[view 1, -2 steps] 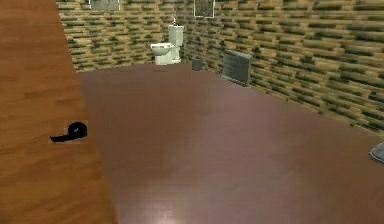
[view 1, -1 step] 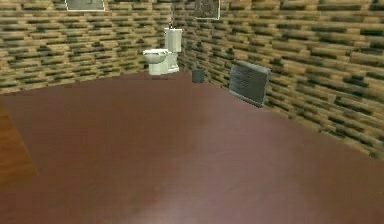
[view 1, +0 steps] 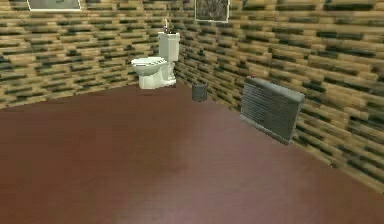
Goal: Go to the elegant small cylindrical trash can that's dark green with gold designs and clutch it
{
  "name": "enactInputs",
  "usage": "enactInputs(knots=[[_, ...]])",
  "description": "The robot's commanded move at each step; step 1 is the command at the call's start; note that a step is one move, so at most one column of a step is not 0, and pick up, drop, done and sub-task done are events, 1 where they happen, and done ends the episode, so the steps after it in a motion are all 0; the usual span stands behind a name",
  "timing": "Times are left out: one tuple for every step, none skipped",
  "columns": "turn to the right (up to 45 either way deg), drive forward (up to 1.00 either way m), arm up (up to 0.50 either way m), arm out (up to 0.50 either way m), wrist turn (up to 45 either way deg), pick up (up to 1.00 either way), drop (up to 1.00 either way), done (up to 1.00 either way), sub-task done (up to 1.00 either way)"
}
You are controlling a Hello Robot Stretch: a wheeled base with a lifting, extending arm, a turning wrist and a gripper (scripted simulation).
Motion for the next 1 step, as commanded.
enactInputs(knots=[[0.0, 1.0, 0.0, 0.0, 0.0, 0.0, 0.0, 0.0, 0.0]])
